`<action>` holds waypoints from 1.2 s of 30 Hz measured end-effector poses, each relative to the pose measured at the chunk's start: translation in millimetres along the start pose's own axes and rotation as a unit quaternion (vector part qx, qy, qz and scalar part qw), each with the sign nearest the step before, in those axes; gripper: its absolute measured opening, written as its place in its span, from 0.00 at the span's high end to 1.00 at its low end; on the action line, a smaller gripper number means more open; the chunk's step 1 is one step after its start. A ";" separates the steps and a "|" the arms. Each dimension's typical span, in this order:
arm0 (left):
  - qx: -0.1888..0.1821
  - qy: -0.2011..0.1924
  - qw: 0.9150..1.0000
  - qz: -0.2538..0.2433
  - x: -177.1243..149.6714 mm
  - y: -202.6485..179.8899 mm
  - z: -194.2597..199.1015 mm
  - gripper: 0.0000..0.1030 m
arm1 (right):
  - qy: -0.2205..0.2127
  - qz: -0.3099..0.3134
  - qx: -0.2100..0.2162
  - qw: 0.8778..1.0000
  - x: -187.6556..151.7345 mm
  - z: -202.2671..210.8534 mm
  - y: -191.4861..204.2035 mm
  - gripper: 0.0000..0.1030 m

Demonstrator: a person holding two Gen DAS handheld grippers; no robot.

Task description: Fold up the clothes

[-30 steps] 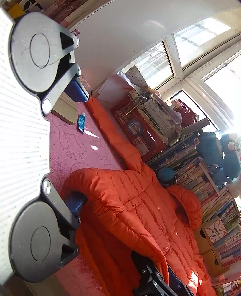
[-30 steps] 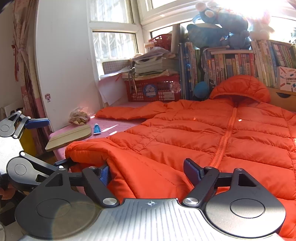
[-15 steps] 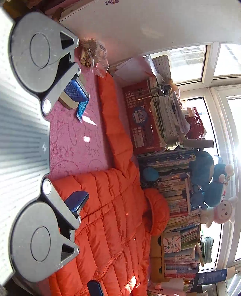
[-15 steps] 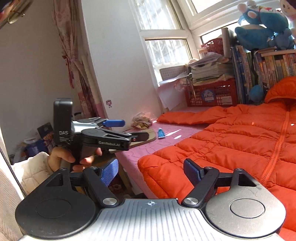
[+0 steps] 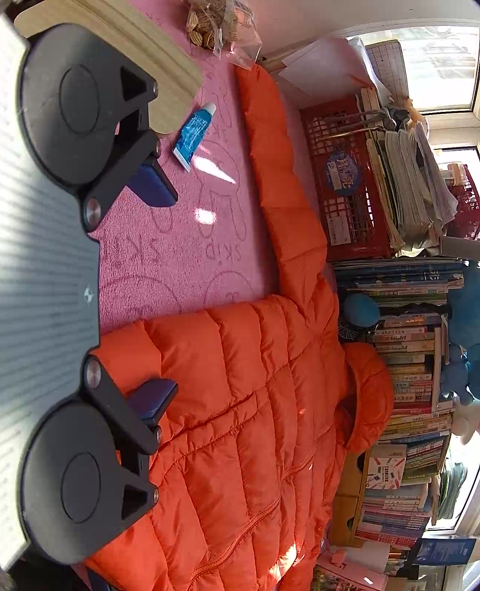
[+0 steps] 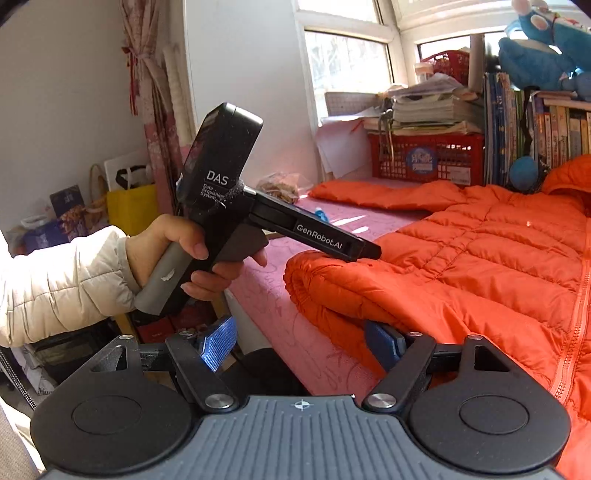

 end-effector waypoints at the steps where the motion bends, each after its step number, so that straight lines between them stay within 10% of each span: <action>1: -0.001 0.000 1.000 0.005 0.2 2.1 -0.3 0.03 | -0.006 0.008 -0.010 1.000 2.4 -2.3 -0.9 0.24; 7: -0.001 0.013 1.000 0.026 -6.2 14.7 -4.3 0.03 | -0.010 0.069 -0.065 0.995 -1.2 -43.1 0.1 0.21; 22: -0.006 0.038 0.999 0.013 -15.1 11.0 -16.9 0.02 | 0.040 0.003 0.144 0.989 -4.8 -33.2 41.1 0.23; 30: -0.008 0.037 0.999 0.012 -16.4 11.5 -17.2 0.02 | 0.025 0.045 0.024 0.998 -8.7 -44.5 23.6 0.23; 36: -0.001 0.038 0.999 0.003 -16.6 9.7 -15.6 0.02 | 0.044 0.062 0.110 0.991 -11.9 -50.7 58.0 0.19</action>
Point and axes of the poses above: each gripper's, at about its wrist camera, not at the fingertips, and z roughly against the way its jaws point, y to its left, x to its top, the point moved 10 cm from there along -z, roughly the way its jaws point, and after that the axes turned 11 degrees about -z, right-handed, at the moved point
